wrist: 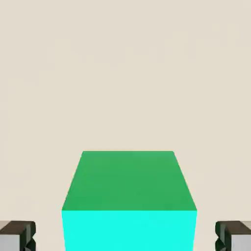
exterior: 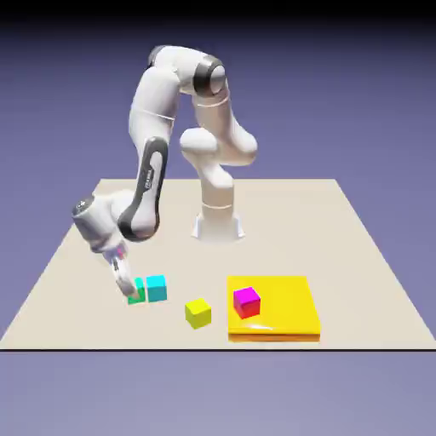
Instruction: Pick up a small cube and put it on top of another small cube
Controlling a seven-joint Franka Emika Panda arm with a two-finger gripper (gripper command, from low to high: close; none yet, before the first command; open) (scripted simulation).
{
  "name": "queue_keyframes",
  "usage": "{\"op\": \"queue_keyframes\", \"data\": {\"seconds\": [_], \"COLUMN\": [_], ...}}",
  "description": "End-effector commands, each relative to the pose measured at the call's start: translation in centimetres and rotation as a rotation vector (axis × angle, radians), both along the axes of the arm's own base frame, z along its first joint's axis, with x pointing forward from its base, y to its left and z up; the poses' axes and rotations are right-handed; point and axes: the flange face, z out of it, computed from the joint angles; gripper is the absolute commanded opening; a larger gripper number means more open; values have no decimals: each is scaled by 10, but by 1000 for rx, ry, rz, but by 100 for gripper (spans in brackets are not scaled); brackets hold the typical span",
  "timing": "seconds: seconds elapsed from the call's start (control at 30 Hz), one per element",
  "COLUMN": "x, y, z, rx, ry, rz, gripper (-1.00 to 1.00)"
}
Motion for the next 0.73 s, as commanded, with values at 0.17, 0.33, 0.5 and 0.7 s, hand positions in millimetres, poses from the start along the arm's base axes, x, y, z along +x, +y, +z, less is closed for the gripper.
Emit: {"op": "queue_keyframes", "data": {"seconds": [0.17,0.33,0.5,0.7], "x": [6,3,0,-3], "y": [-9,37,54,59], "z": [72,113,91,71], "rx": [6,10,2,2], "ry": [-2,-3,-2,-2], "rz": [7,67,83,83], "gripper": [-100,-100,-100,100]}}
